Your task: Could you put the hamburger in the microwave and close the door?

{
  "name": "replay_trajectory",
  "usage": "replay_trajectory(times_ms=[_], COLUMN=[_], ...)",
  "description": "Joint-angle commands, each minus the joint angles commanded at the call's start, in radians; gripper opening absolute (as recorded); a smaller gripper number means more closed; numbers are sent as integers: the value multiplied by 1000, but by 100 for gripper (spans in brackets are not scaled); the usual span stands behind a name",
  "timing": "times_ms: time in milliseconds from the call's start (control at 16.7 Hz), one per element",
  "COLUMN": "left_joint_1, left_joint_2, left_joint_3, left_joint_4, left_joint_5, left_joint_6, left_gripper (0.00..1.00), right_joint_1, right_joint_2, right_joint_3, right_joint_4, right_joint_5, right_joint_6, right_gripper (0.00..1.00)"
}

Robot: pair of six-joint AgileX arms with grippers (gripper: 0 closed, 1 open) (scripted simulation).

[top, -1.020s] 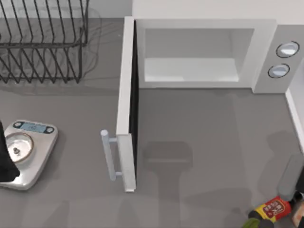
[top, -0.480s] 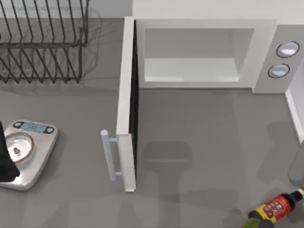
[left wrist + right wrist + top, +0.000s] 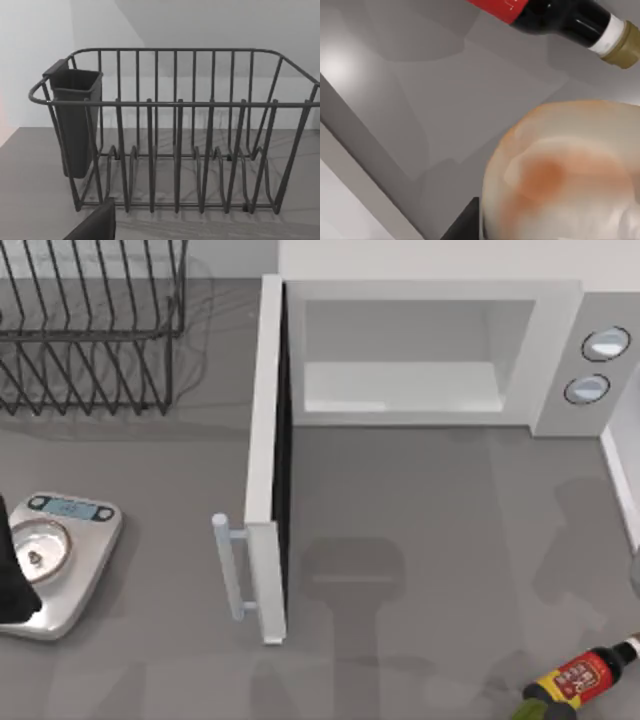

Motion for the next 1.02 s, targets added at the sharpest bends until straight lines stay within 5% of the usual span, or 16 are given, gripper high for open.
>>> replay_trajectory(times_ms=[540, 1020], left_joint_1=[0, 0], left_joint_2=[0, 0], left_joint_3=[0, 0], left_joint_4=[0, 0], left_joint_5=[0, 0], left_joint_6=[0, 0], left_gripper=[100, 100], right_joint_1=[36, 213], right_joint_2=[90, 515], right_joint_3=[34, 173], right_joint_4=[83, 707], right_joint_5=[26, 161], right_joint_6=[54, 380], right_gripper=[0, 0])
